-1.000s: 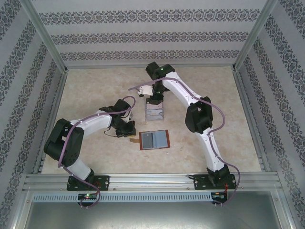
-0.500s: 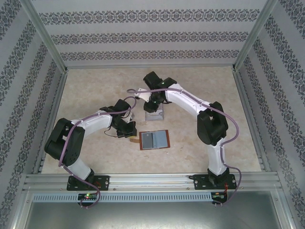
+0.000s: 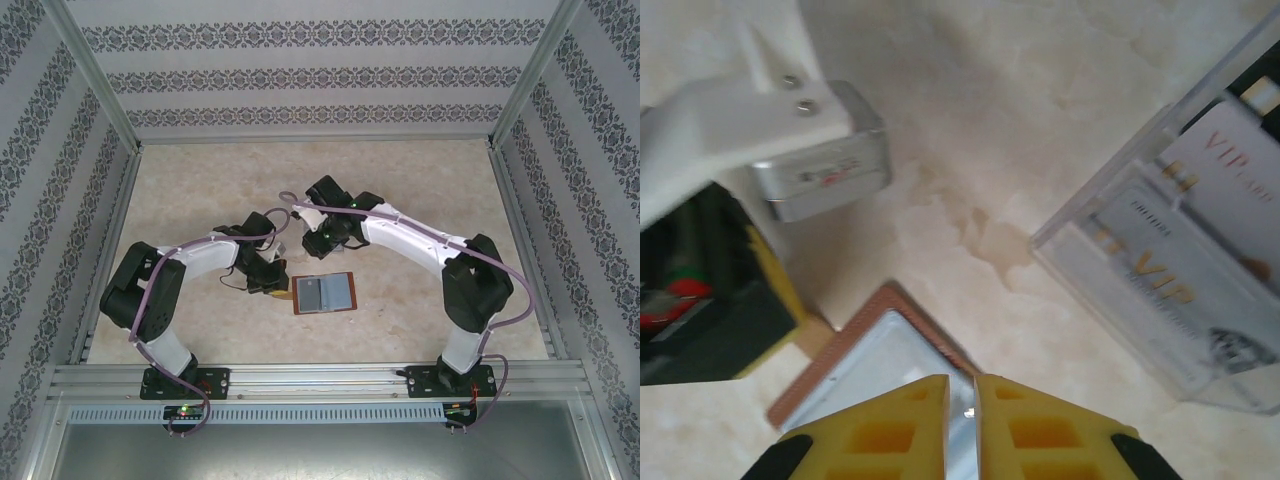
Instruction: Take the credit cards out of the card holder
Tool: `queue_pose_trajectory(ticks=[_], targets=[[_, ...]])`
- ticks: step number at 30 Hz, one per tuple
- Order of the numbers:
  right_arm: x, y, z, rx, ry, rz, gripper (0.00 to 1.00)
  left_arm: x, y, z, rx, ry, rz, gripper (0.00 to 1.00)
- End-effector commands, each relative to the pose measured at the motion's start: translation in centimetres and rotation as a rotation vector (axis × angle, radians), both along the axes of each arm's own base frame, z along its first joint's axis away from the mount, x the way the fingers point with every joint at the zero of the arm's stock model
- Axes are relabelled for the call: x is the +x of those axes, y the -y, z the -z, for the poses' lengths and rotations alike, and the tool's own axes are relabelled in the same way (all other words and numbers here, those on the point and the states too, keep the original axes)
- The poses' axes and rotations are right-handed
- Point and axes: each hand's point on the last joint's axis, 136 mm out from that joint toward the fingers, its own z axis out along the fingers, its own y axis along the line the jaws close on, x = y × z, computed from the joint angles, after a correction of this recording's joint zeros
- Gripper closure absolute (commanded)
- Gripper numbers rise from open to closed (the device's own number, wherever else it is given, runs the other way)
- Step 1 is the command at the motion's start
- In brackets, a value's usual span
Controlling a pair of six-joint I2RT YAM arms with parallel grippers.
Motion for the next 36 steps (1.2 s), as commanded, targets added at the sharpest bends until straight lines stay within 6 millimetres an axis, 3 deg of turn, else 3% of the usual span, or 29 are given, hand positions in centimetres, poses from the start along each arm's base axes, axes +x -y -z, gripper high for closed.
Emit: queue_pose_trajectory(ticks=[1,10,18,26,36], targets=[[-0.9,-0.6,-0.1,0.050,-0.053,0.137,0.86,-0.4,-0.6,0.8,0.032,0.003,0.025,0.96],[-4.5,-1.7,3.1,0.123,-0.321,0.353,0.90,-1.0,-1.5,1.6,0.078,-0.005,0.027,0.96],[-6.8,-2.7,5.3,0.149,-0.448,0.430,0.84,-2.0,-0.7,1.5,0.007,-0.035,0.023,0.96],[-7.7,-2.5,6.8,0.152,-0.488,0.519,0.80,-2.6,-1.0,1.8,0.010,-0.040,0.014,0.96],[-9.2,-3.3,8.4,0.105,-0.541,0.509,0.75,-2.4,-0.9,1.8,0.006,-0.032,0.011,0.96]])
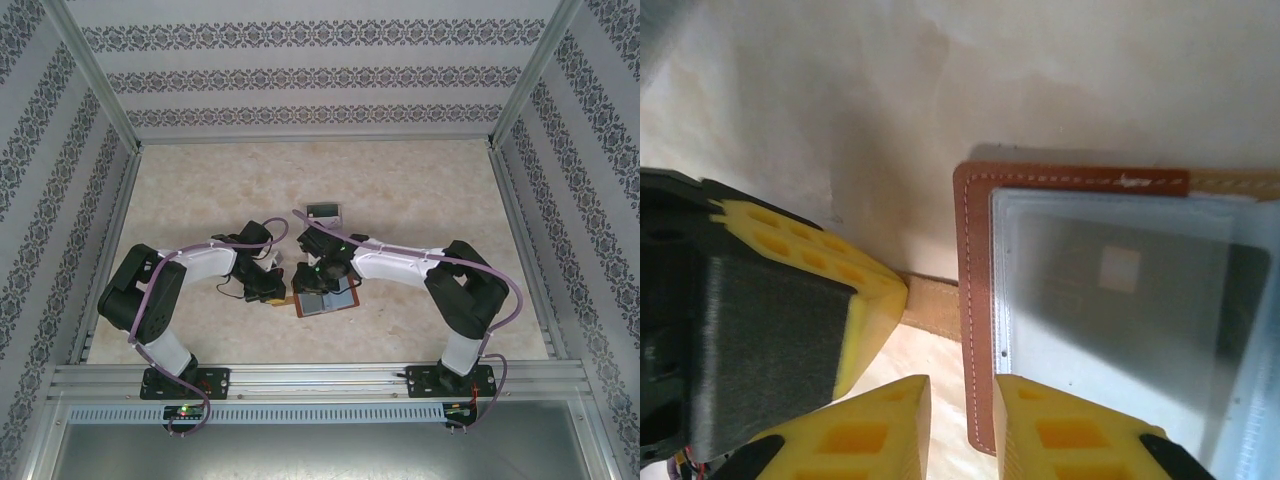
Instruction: Take the credit cards out of the card holder
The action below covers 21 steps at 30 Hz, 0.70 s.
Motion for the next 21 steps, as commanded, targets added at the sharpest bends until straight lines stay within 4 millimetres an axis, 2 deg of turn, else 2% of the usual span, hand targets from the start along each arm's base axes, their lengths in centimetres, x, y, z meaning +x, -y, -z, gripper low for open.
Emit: queue_pose_trajectory(ticks=[1,8,21], targets=[[-0.9,-0.7,0.8,-0.011,-0.038,-0.008,0.74,-0.6,-0.4,0.5,0.017,-0.013,-0.004,0.96],[-1.3,-0.2,2.1,-0.090,-0.047,-0.020,0.69,-0.6,-0.5,0.3,0.018,-0.004,-0.001,0.96],[-1.1,1.7,1.9,-0.199,-0.009,-0.032,0.61,-0.5,-0.4,0.3,0.019,-0.004,0.007,0.96]])
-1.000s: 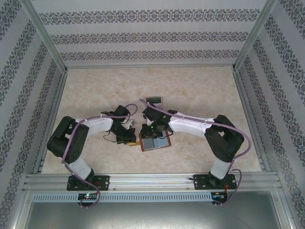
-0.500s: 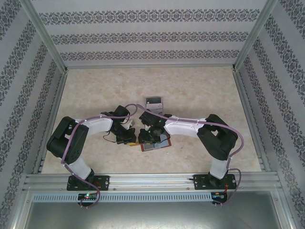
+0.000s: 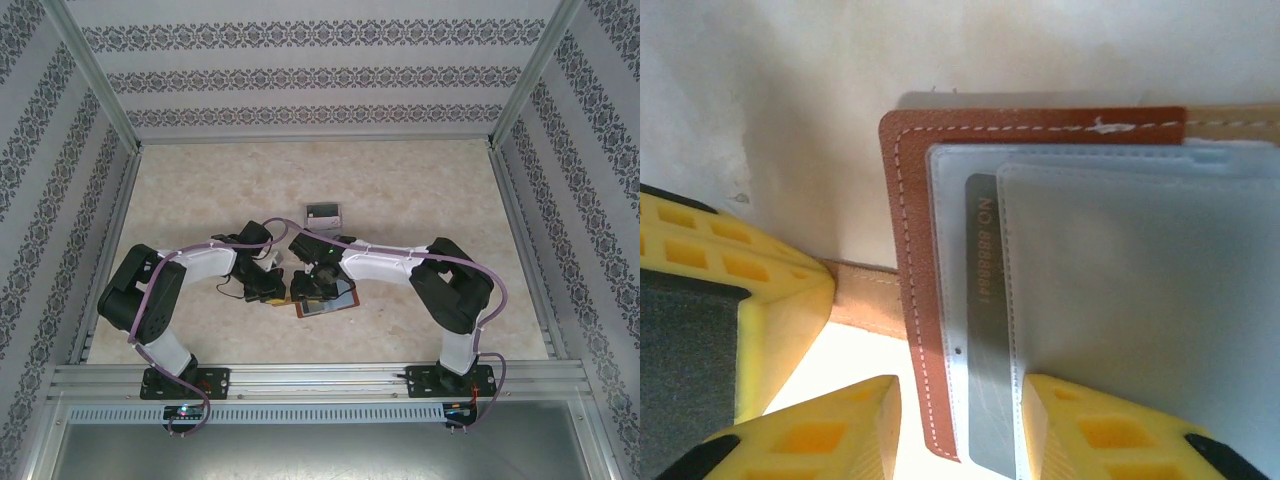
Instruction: Take the credit cards out of the card holder
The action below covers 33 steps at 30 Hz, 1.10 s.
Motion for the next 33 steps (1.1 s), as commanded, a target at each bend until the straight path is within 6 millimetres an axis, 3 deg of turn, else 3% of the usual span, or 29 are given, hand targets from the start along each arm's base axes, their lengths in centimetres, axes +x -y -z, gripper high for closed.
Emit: queue_pose_trajectory(ticks=[1,15,33], targets=[[-0.2,1.3,-0.1,-0.087,0.030,-0.022,0.61,-0.5,-0.4,0.3,0.019,-0.005,0.008,0.96],[0.4,4.1,-0.8,-0.293,0.111,-0.083,0.51,-0.5,-0.6,0.3,0.029,-0.003,0.013,0.96],[1.3,8.9,-2.2,-0.558,0.200,-0.140,0.50,-0.4,-0.8,0.3,0.048,0.001,0.018,0.96]])
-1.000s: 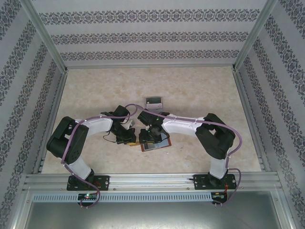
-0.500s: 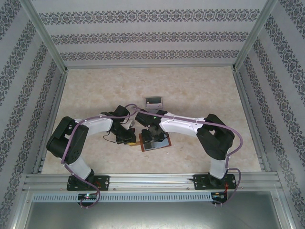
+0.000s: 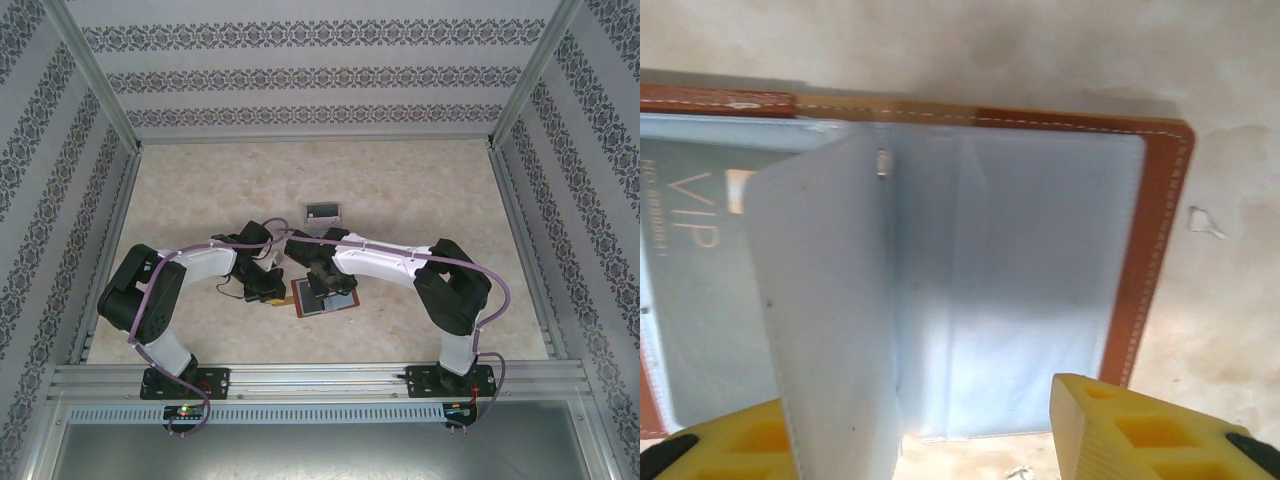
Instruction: Take the credit cards out of the card holder
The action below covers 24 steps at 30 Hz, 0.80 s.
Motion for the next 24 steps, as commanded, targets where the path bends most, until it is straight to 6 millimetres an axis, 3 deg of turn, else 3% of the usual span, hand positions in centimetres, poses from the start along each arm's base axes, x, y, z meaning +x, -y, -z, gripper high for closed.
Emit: queue_pose_trajectory(ticks=[1,11,19,24], targets=[[0.2,1.5,-0.5,-0.087,0.027,-0.030,0.50,-0.5,-0.8,0.2,0.046,-0.002,0.018,0.96],[0.2,3.4,0.4,-0.121,0.016,-0.012,0.47,-0.4,-0.8,0.2,0.051,-0.002,0.017,0.96],[-0.3,5.1,2.3,-0.087,-0.024,0.033,0.47,-0.3,-0.9,0.2,0.059,-0.005,0.013,0.96],[-0.4,5.8,2.1,-0.082,-0.024,0.047,0.48,-0.1,-0.8,-0.2,0.058,0.000,0.010,0.96]])
